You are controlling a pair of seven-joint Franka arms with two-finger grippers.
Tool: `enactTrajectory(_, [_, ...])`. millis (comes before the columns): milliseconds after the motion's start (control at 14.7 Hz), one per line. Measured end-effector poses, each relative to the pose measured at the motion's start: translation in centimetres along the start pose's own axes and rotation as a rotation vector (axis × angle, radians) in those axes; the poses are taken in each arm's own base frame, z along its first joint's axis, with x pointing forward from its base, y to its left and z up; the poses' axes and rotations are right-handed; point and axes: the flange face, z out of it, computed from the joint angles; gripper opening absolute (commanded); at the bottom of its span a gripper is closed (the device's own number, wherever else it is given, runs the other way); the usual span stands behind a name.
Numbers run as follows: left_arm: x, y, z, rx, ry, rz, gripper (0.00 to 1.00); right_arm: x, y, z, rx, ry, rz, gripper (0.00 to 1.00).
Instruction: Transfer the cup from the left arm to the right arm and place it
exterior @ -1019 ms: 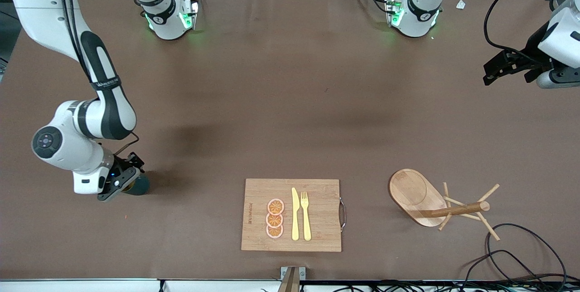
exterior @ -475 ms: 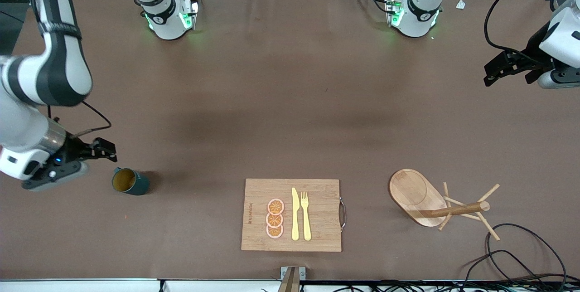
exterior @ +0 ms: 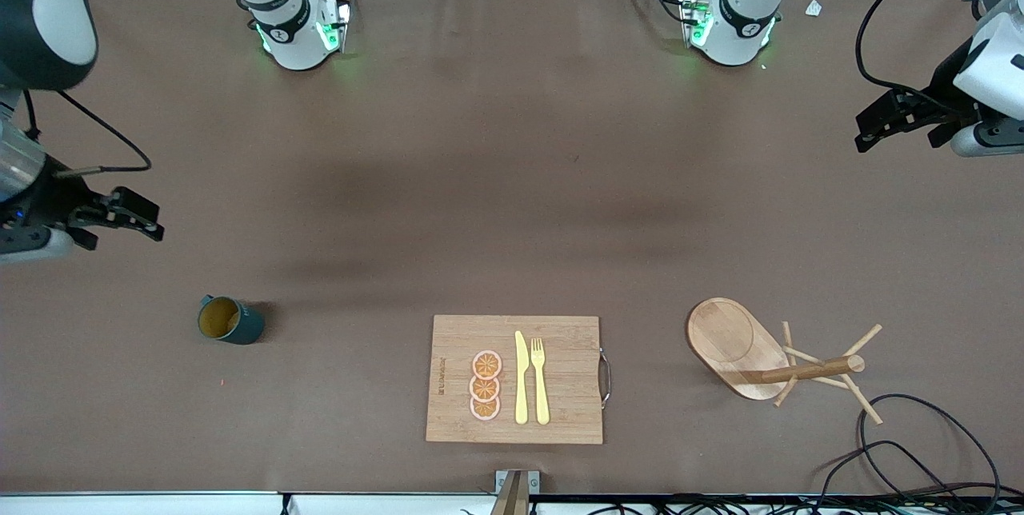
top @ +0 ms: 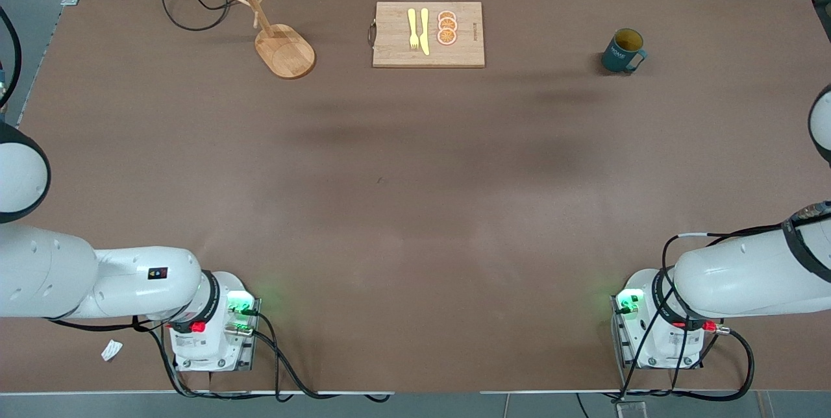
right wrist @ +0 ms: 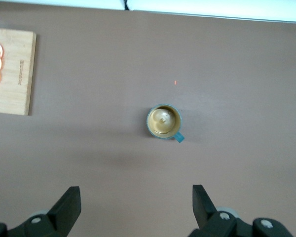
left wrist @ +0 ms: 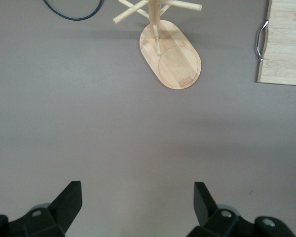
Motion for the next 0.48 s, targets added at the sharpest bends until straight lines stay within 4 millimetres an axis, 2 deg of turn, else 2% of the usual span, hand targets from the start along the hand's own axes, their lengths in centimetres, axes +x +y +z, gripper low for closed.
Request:
enactTrajectory(272, [0.0,0.0,0.0,0.0,0.0,0.0,1.0,-1.5,0.7,-2.2,0.002,-0.048,0.17,1.0])
enactTrajectory(475, [0.0,-0.1,0.0,0.0,0.0,-0.001,1.0,-2.0,0.6,-3.4,0.002,-0.059,0.205,1.0])
